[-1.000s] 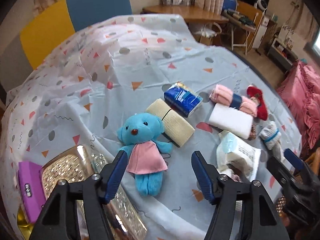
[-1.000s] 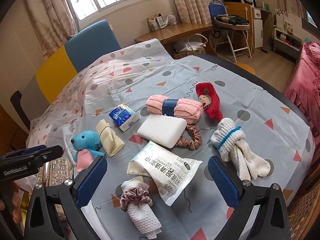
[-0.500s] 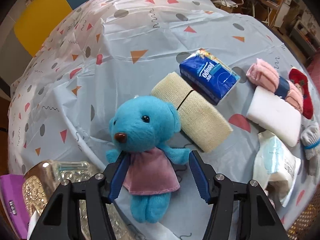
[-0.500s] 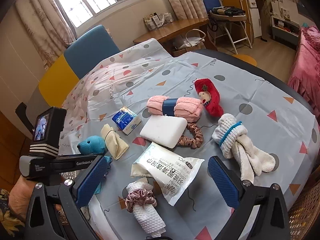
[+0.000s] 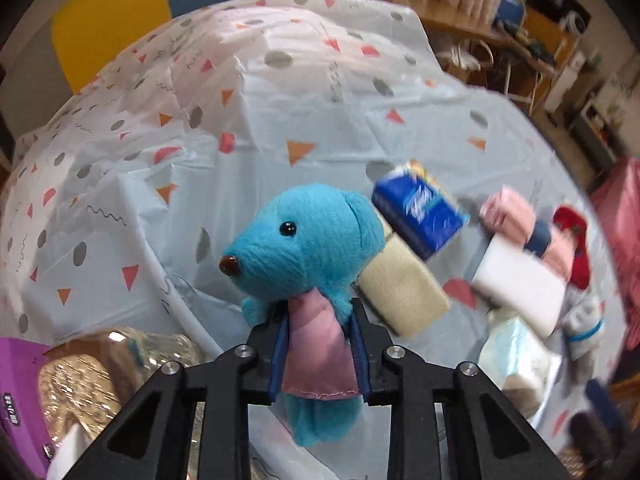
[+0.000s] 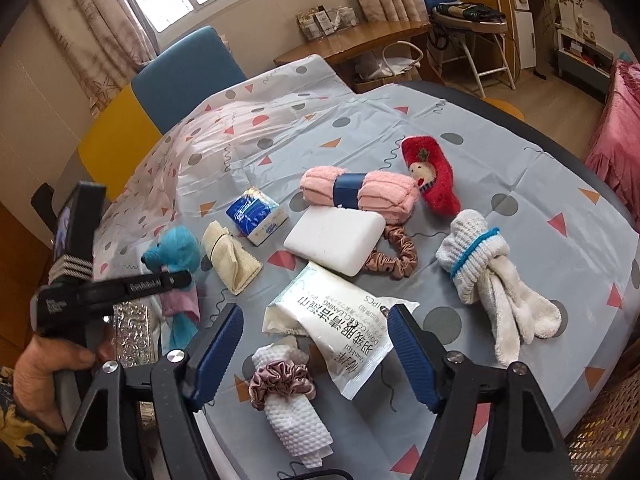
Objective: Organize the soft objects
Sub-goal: 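Carry the bear with the left tool into the gold tray while the right tool grasps the white towel roll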
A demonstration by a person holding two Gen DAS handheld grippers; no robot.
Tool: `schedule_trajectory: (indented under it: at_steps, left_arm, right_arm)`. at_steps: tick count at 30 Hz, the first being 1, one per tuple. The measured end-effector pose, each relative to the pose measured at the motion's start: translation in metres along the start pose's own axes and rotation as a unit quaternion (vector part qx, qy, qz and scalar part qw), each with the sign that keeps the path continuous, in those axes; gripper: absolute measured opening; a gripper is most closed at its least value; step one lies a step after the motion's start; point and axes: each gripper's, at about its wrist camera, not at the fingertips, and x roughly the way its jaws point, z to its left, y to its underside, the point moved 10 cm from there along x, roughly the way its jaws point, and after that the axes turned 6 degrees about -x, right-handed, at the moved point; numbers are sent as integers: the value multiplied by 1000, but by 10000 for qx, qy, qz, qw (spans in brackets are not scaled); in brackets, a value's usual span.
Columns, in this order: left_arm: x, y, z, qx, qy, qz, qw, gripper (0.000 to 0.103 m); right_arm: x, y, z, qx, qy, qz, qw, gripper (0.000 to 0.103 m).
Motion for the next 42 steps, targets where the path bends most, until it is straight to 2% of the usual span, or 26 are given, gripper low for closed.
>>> schedule_trajectory:
  at_steps: [4,8,14,19,24,30,34,42]
  left_arm:
    - [-23,-28,15,-333,164,-170,9992,29]
    - [-53,-56,51,-731,153,-507,9959,29]
    - [-97,-82,125,-1223,-130,-1009,9873,29]
    - [-129,-79,199,-1654,-462,-1296,9766,29]
    - [-154,-50,267,-2081,-647,-1468,9649,29]
    - [-176,5,323,-2367,-746,-1610,9552,30]
    - [-179,50,347,-2597,-575,-1539,9516,30]
    - [-153,151,357,-2804,-181,-1152,9528,32]
  right_arm:
    - [7,8,14,-343,-51,191,9992,76]
    - [16,20,32,-739,-161,464,9961,76]
    - [23,33,43,-1089,-167,697,9915,76]
    - [26,36,42,-1127,-126,795,9904,76]
    - [26,40,44,-1156,-166,889,9892,76]
    - [29,42,39,-874,-312,1021,9904,76]
    - [28,41,30,-590,-341,1046,9922,76]
    - [31,48,22,-377,-328,1276,9906,75]
